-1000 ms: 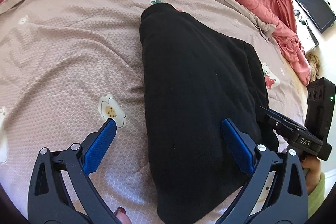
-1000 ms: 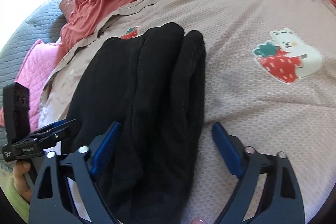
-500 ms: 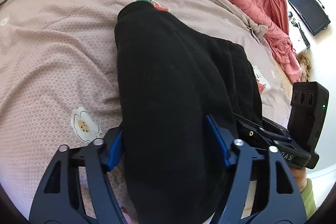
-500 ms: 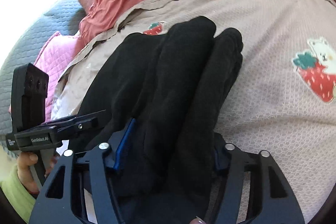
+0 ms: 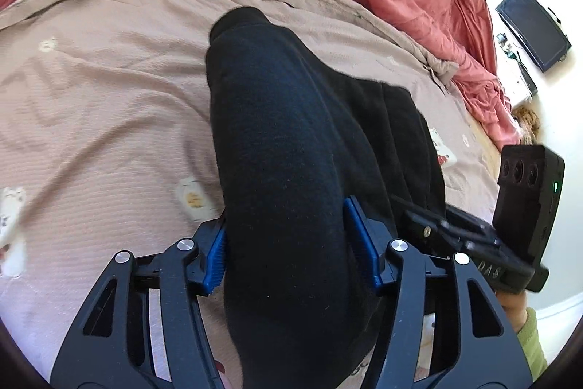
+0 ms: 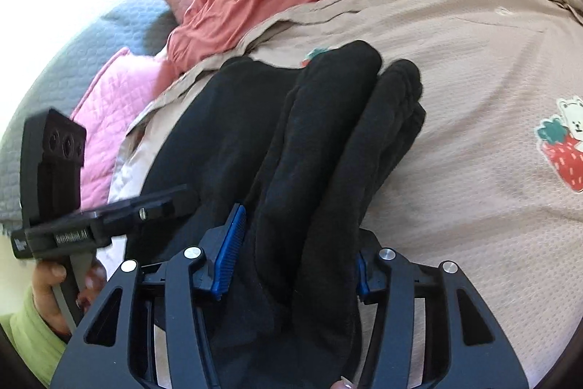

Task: Fold small clothes

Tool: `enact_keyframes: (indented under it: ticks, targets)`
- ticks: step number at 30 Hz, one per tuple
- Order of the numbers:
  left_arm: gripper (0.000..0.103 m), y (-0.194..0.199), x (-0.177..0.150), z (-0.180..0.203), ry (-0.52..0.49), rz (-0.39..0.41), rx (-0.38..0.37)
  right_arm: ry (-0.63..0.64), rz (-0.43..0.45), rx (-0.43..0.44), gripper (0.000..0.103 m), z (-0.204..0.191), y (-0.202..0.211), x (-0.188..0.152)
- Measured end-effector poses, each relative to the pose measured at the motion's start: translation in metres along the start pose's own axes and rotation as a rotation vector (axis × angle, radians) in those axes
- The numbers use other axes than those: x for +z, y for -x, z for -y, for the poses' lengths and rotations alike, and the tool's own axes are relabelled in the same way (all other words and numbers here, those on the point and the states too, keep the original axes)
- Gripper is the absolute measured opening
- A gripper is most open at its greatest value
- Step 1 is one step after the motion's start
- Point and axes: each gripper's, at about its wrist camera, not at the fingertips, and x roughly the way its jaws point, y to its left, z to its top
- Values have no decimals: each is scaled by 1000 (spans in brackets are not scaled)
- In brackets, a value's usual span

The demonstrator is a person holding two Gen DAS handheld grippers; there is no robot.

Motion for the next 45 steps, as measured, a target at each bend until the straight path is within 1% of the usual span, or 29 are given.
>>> enact_keyframes:
  ticks: [4, 7, 11, 13, 14, 15, 17, 19, 20, 22, 24, 25, 27, 29, 31, 32, 33, 35, 37, 38, 40, 42, 45]
  targets:
    - [49, 14, -5, -13, 22, -1, 20, 31, -32, -11, 49, -19, -6, -9]
    - [49, 15, -15, -23, 40, -4, 31, 64, -43, -29, 48, -29, -9, -15]
    - [50, 13, -25, -33, 55, -7, 48, 95, -60, -73, 48, -34, -14, -19]
    - [53, 11, -26, -37, 67, -7, 51, 110, -59, -117, 49, -33, -15, -19]
    - [55, 10, -25, -37, 72, -8, 51, 125, -59, -159, 50, -33, -15, -19]
    - [56, 8, -24, -37, 70, -8, 59, 132, -61, -182, 54, -33, -15, -20]
    - [61, 7, -24, -37, 58, -9, 74, 138, -67, -221, 58, -31, -16, -21]
    - [63, 5, -25, -37, 56, -10, 75, 134, -77, -230, 59, -27, -16, -21]
    - [65, 5, -25, -37, 56, -11, 76, 127, -83, -243, 61, -25, -16, -22]
    - [67, 3, -26, -38, 61, -15, 74, 125, -88, -258, 63, -21, -14, -24]
    - [69, 1, -27, -40, 67, -17, 67, 156, -90, -318, 69, -23, -13, -26]
    - [70, 1, -28, -41, 66, -15, 67, 180, -86, -335, 69, -26, -13, -27]
    - [71, 1, -29, -40, 58, -10, 77, 233, -73, -374, 69, -34, -14, -30]
    - [71, 3, -29, -40, 59, -7, 80, 267, -51, -384, 71, -41, -12, -32]
    - [71, 6, -30, -40, 58, -4, 86, 291, -20, -412, 79, -46, -5, -34]
    - [71, 9, -30, -40, 58, -4, 87, 298, -4, -427, 85, -48, -2, -35]
    - [71, 10, -31, -39, 57, -5, 88, 306, 14, -437, 90, -50, 3, -36]
    - [74, 15, -33, -38, 50, -7, 95, 324, 60, -451, 94, -56, 12, -38]
    - [77, 22, -35, -35, 38, 1, 105, 323, 101, -452, 96, -63, 20, -38]
    - [83, 29, -37, -34, 28, 7, 111, 315, 120, -451, 97, -66, 23, -38]
    - [92, 40, -40, -31, 19, 20, 134, 294, 158, -443, 99, -72, 32, -39]
    - [94, 54, -44, -29, 8, 44, 157, 269, 206, -438, 99, -78, 43, -41]
    - [94, 76, -53, -21, -32, 95, 228, 251, 245, -427, 99, -88, 56, -50]
